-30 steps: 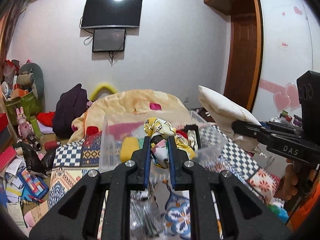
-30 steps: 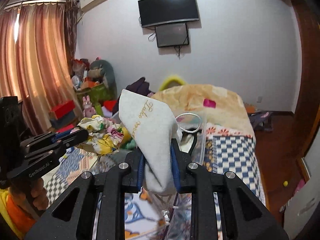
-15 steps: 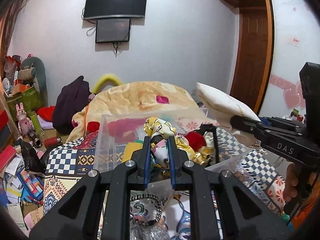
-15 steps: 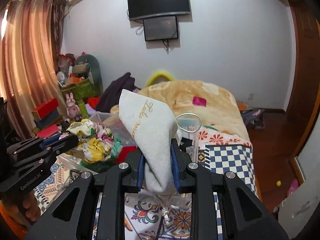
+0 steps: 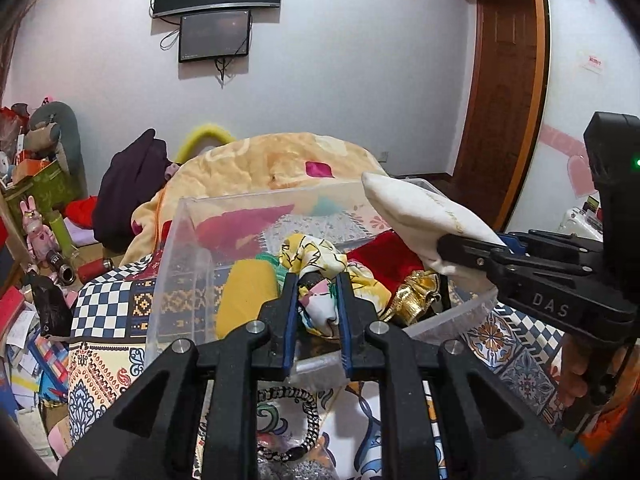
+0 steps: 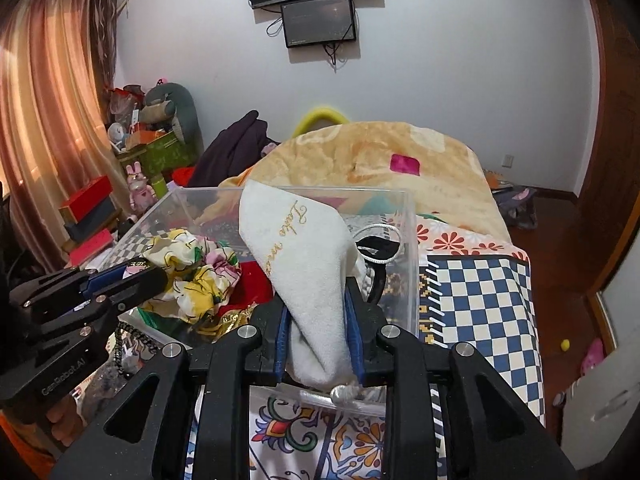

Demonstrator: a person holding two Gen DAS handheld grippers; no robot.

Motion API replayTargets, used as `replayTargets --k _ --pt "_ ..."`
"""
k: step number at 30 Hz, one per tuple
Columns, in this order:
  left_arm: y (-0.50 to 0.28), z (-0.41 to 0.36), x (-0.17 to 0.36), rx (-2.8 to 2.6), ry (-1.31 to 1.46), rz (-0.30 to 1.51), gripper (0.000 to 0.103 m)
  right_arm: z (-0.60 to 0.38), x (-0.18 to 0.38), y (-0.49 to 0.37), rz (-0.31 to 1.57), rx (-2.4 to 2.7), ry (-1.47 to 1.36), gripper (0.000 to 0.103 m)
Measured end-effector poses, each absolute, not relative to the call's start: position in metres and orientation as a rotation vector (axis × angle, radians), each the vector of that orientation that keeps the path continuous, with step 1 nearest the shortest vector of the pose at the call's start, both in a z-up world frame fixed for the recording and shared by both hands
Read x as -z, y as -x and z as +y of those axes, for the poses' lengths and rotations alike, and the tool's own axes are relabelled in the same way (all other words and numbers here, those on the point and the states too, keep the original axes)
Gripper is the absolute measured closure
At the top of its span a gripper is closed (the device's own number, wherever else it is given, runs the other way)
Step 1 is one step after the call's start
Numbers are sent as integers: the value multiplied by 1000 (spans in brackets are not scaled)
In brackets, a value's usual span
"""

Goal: Organize soft objects
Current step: 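Carry the scrunchie and pouch into the box and open both tools, then grasp the silver sock bag with the left tool and lift it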

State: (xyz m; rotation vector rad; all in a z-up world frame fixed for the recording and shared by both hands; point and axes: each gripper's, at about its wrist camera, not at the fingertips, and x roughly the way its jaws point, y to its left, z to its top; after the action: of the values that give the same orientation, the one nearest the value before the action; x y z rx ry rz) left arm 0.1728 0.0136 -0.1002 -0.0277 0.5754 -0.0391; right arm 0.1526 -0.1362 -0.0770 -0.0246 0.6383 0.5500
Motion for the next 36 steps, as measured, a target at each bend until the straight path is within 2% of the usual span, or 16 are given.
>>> replayTargets --k 3,5,7,8,14,16,20,25,36 --pt "-171 13 100 50 35 578 80 -136 77 -153 648 -552 27 79" --pt "-169 12 99 48 29 575 70 -136 77 -152 646 -550 41 79" --pt "-166 12 97 38 21 563 55 -136 76 -150 647 -548 52 78" --pt "-164 11 96 37 20 557 53 -136 76 -149 646 -548 55 77" --pt "-154 12 88 46 27 544 48 -143 71 -141 636 -562 49 58" --pt "-148 13 84 45 34 531 42 -146 69 -138 619 -559 45 43" --pt "-134 16 75 47 34 496 32 -151 61 -129 583 -561 45 37" --pt "-113 19 71 23 14 465 11 -154 54 -113 543 -582 55 33" --pt "-98 39 117 12 39 633 10 -135 69 -86 551 -694 103 33"
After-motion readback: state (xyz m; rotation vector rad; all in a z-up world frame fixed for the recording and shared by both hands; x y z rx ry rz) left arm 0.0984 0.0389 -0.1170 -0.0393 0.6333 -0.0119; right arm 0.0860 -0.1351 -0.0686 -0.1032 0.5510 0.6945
